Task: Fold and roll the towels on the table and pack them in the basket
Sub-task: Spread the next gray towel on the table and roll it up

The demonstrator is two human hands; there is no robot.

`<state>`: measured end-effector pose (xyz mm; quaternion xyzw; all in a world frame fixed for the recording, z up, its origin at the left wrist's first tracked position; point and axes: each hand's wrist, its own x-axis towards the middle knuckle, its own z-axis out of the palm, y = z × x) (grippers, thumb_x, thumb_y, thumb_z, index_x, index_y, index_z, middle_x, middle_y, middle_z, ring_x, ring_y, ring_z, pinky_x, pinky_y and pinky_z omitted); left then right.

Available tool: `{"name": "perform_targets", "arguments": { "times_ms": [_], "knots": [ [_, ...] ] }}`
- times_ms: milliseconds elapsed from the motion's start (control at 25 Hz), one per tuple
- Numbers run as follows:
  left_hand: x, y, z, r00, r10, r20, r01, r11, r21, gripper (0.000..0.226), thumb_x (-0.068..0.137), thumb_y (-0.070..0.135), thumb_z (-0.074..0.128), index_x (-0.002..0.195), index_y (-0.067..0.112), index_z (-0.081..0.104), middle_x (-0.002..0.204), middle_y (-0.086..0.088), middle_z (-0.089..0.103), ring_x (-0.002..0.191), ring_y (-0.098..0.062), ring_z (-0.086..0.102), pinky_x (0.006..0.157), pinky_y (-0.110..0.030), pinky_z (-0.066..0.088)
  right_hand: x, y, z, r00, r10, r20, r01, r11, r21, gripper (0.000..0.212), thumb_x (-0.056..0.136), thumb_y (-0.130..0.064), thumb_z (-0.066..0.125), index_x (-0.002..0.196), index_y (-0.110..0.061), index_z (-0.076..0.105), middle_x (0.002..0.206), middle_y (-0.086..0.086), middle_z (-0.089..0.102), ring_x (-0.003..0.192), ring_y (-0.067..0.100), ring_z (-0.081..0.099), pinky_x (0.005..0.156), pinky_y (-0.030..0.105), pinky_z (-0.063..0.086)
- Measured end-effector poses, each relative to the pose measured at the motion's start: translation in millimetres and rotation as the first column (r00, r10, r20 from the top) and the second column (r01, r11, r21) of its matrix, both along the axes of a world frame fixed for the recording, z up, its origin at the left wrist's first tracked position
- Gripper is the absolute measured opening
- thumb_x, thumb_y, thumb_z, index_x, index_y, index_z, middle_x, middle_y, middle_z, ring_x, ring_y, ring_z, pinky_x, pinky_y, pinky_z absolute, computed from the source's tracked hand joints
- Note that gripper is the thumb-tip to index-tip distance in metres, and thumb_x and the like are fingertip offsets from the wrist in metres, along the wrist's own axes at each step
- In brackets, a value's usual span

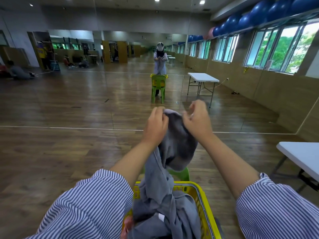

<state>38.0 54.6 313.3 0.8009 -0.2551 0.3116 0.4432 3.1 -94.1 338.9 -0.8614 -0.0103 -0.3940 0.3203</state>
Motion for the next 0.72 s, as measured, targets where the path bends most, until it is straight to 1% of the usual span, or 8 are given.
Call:
{"name": "perform_targets", "arguments": {
  "times_ms": [80,120,160,240,320,400,520,720],
  "knots": [
    [6.3,-0.6,8.6,0.996,-0.045,0.082,0.037,0.995,0.093,0.021,0.088,0.010,0.044,0.097,-0.002,0.058,0.093,-0.018,0.055,0.084,-0.033,0.055,0.077,-0.034,0.040,-1.7,5.6,-6.7,0.945,0.203,-0.258,-0.212,0.977,-0.009,0.031,0.080,-0.016,0.063,0.108,-0.010,0.051,0.084,0.008,0.061,0.068,0.020,0.055,0.058,0.026,0.039],
    [10.7,0.8,12.0,0.994,-0.055,0.097,0.041,0.990,0.135,0.020,0.087,0.009,0.044,0.095,-0.002,0.059,0.091,-0.018,0.056,0.083,-0.033,0.056,0.077,-0.033,0.040,-1.1,7.0,-11.5,0.912,0.219,-0.346,-0.245,0.969,-0.035,0.027,0.080,-0.018,0.064,0.104,-0.009,0.055,0.080,0.011,0.064,0.068,0.020,0.056,0.058,0.026,0.038],
    [14.5,4.0,14.3,0.993,-0.055,0.105,0.036,0.984,0.176,0.021,0.085,0.011,0.044,0.093,-0.001,0.060,0.089,-0.017,0.056,0.083,-0.034,0.057,0.076,-0.033,0.041,1.7,6.6,-15.8,0.921,0.173,-0.348,-0.215,0.973,-0.085,0.018,0.082,-0.019,0.062,0.094,-0.006,0.060,0.078,0.015,0.066,0.068,0.022,0.057,0.057,0.028,0.034],
    [19.6,15.1,16.3,0.996,-0.005,0.091,-0.018,0.968,0.251,0.021,0.081,0.014,0.047,0.090,0.001,0.060,0.089,-0.017,0.056,0.082,-0.035,0.057,0.075,-0.042,0.044,8.3,-1.4,-15.5,0.979,-0.011,-0.205,-0.025,0.984,-0.174,0.017,0.082,-0.019,0.053,0.078,-0.006,0.064,0.076,0.019,0.066,0.074,0.030,0.059,0.060,0.032,0.031],
    [25.0,29.9,15.6,0.993,0.113,0.042,-0.120,0.916,0.384,0.016,0.079,0.012,0.053,0.091,0.002,0.058,0.093,-0.018,0.055,0.087,-0.038,0.057,0.073,-0.046,0.046,13.4,-17.0,-5.2,0.974,-0.216,-0.066,0.196,0.953,-0.230,0.020,0.081,-0.018,0.049,0.087,-0.011,0.067,0.081,0.017,0.067,0.086,0.035,0.058,0.072,0.038,0.039],
    [32.2,45.8,14.1,0.968,0.245,-0.044,-0.199,0.867,0.456,0.018,0.078,0.006,0.056,0.095,0.000,0.055,0.099,-0.021,0.057,0.094,-0.042,0.056,0.076,-0.046,0.045,16.0,-39.1,10.2,0.968,-0.249,-0.031,0.242,0.959,-0.151,0.025,0.081,-0.017,0.045,0.092,-0.010,0.067,0.087,0.018,0.068,0.088,0.038,0.059,0.076,0.041,0.043],
    [47.4,77.3,12.9,0.887,0.418,-0.195,-0.330,0.871,0.364,0.028,0.075,0.001,0.057,0.102,-0.002,0.054,0.105,-0.025,0.058,0.100,-0.044,0.055,0.079,-0.045,0.044,15.4,-81.8,32.6,0.947,-0.322,-0.011,0.322,0.946,0.049,0.026,0.083,-0.007,0.045,0.095,-0.005,0.067,0.096,0.024,0.066,0.090,0.040,0.058,0.072,0.037,0.043],
    [65.6,118.3,20.8,0.848,0.486,-0.211,-0.424,0.862,0.280,0.024,0.075,-0.003,0.056,0.099,-0.006,0.056,0.099,-0.033,0.060,0.098,-0.047,0.055,0.082,-0.049,0.045,3.4,-131.6,42.1,0.882,-0.468,-0.053,0.470,0.869,0.152,0.032,0.084,-0.003,0.043,0.107,-0.001,0.065,0.108,0.027,0.063,0.102,0.042,0.054,0.082,0.039,0.041]
  ]
}}
